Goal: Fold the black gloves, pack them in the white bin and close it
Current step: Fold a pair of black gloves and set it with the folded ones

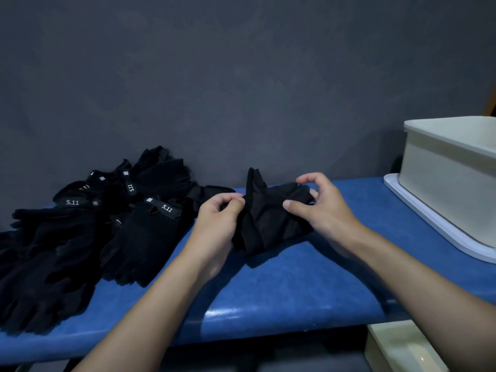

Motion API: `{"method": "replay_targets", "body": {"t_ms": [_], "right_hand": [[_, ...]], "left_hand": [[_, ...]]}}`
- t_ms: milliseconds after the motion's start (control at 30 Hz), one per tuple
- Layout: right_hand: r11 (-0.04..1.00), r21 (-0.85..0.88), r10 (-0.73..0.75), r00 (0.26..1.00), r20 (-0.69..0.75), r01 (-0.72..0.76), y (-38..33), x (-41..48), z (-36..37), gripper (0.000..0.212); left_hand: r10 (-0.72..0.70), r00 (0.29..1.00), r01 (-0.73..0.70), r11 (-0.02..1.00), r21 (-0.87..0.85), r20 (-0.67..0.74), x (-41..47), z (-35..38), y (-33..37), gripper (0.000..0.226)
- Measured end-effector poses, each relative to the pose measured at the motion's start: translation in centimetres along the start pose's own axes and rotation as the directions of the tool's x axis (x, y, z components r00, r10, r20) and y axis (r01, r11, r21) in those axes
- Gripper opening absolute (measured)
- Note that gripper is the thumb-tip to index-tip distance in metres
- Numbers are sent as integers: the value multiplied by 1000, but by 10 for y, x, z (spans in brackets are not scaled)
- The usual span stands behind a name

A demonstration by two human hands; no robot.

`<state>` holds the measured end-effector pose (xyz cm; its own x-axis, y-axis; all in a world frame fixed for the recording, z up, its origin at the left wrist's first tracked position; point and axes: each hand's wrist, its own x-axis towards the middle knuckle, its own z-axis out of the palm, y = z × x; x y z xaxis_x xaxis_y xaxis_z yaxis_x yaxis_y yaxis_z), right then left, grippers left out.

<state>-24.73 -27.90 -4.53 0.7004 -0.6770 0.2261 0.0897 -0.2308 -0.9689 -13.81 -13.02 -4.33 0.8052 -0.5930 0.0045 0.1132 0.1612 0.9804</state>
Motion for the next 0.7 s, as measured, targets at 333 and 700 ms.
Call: {"method": "replay_targets", "body": {"t_ms": [333, 700], "right_hand": [[746, -662, -24, 996, 80, 72, 10, -6, 2, 43], [685, -707, -104, 984, 146, 178, 13, -7, -4, 40]], "left_hand": [[264, 827, -538, 112, 836, 497, 3, -27, -11, 25], [302, 817, -563, 240, 791, 490, 3, -29, -3, 30]]}}
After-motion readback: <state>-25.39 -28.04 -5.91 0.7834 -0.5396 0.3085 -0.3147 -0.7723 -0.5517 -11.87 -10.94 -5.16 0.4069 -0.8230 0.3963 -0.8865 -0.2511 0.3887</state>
